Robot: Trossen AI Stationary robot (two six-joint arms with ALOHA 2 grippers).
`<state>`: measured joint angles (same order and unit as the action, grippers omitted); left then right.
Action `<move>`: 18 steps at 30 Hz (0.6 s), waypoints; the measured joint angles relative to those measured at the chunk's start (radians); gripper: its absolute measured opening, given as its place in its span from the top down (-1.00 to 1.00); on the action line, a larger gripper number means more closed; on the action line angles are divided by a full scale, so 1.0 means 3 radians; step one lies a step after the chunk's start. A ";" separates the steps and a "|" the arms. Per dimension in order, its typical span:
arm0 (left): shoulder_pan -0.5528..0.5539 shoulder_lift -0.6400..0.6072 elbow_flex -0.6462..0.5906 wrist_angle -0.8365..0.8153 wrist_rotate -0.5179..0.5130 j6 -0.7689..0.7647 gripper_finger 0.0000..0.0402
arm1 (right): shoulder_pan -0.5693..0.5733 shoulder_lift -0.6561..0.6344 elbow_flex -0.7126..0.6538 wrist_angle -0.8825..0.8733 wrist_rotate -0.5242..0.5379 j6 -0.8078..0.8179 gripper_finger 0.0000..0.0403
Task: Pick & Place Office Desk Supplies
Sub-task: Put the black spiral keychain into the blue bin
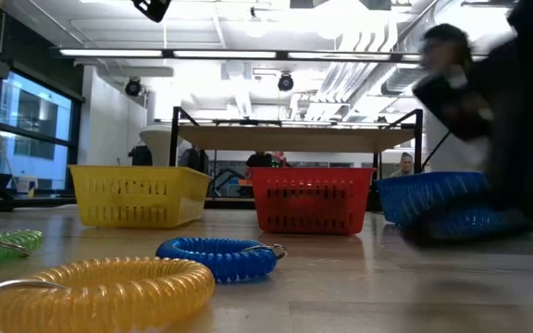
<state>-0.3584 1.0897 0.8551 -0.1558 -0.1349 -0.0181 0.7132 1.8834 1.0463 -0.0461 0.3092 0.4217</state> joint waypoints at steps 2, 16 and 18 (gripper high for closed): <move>0.0000 0.0000 0.0000 0.0001 0.0000 0.0000 0.73 | -0.0013 -0.0071 0.0002 -0.0062 0.0042 -0.0043 0.81; 0.0000 0.0001 0.0000 0.0001 0.0000 0.0000 0.73 | -0.0074 -0.0595 0.0005 -0.0280 0.0258 -0.0415 0.81; 0.0000 0.0001 0.0000 0.0001 0.0000 0.0000 0.73 | -0.0074 -0.0638 0.0006 -0.0264 0.0278 -0.0442 0.81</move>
<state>-0.3584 1.0900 0.8551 -0.1555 -0.1349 -0.0181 0.6910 1.6920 1.0480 -0.1252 0.3927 0.2890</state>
